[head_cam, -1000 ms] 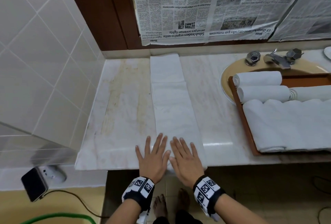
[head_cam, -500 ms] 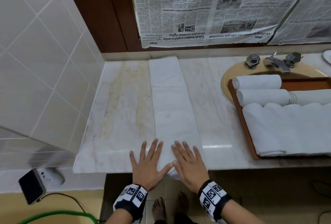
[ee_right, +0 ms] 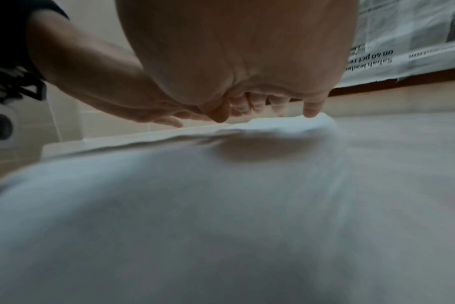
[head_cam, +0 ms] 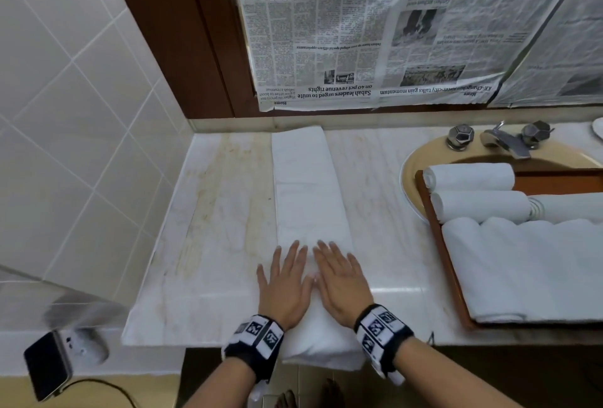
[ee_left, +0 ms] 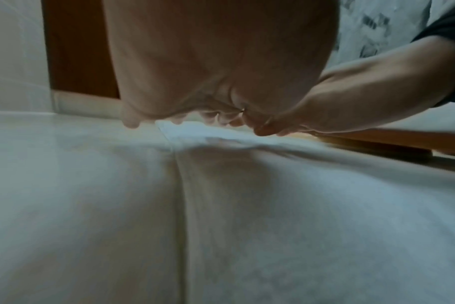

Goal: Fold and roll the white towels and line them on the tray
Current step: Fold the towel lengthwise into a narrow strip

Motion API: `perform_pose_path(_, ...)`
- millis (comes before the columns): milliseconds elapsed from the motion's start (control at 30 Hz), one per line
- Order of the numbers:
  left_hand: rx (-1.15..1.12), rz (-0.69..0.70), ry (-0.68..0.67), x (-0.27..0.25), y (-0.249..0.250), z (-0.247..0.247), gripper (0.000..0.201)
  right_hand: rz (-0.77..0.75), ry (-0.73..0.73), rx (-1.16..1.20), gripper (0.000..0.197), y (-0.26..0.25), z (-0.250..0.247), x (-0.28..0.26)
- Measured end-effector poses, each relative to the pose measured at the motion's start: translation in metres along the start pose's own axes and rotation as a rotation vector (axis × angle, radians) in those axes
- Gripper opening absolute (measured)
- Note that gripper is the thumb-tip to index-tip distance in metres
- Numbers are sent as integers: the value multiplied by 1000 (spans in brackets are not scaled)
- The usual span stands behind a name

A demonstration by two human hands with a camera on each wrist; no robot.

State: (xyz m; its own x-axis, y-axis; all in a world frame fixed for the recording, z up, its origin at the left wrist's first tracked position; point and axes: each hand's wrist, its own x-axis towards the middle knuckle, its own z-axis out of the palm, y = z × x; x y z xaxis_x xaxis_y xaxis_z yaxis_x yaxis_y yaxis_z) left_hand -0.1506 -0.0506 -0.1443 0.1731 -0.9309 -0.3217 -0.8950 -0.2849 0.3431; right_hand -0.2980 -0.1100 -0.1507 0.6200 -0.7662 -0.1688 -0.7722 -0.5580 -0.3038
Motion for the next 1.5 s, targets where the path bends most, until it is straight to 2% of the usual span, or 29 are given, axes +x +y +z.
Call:
perform_pose_path(67,45,-29,-61,12,2,4,58,16,-83,-2,54,0,3,13)
perform_pose_path(133,92,-48,-107,14,-9,9,59,38,-146,-55,69,9,2,19)
perform_pose_path(167,108,-45,-104,12,-14,8,62,31,-140,-67,80,17,3,22)
perform_pose_path(233,118,-52,-91,6,-28,10,70,98,-194,-21,89,29,-2,19)
perform_pose_path(333,146,-67,-19,-6,-46,6,59,165,-235,-66,96,39,-10,5)
perform_pose_path(400,139,-116,-83,-10,-51,-2,59,189,-259,-52,100,38,-15,-9)
perform_pose_path(467,133,-147,-106,-8,-50,-14,64,191,-209,-30,97,31,-22,-12)
perform_pose_path(567,31,-142,-6,19,-42,-34,63,150,-61,-28,61,21,-29,15)
perform_pose_path(600,-9,-108,23,34,-39,-38,62,122,-51,-31,56,16,-31,31)
perform_pose_path(700,-26,-2,2,78,-28,-37,57,24,-108,-70,56,3,-24,76)
perform_pose_path(800,58,21,-98,98,-32,-31,54,44,-242,-111,58,2,-14,99)
perform_pose_path(867,111,17,-120,102,-45,-31,55,71,-272,-129,65,12,-15,99)
perform_pose_path(933,133,-3,-126,102,-62,-34,56,53,-241,-144,72,34,-20,96)
perform_pose_path(1033,101,-83,-98,99,-85,-42,65,180,-219,-119,80,60,-26,93)
perform_pose_path(1100,11,-132,-34,106,-90,-50,60,222,-154,-51,81,61,-32,103)
perform_pose_path(1233,-40,-2,75,142,-55,-61,56,97,-213,-63,71,35,-39,146)
perform_pose_path(1300,-15,36,50,163,-38,-59,54,73,-245,-66,72,26,-39,166)
perform_pose_path(1400,55,-11,-45,182,-35,-57,54,-56,-255,-53,82,39,-35,186)
perform_pose_path(1500,90,-86,-49,183,-53,-60,55,-4,-205,-75,73,72,-43,189)
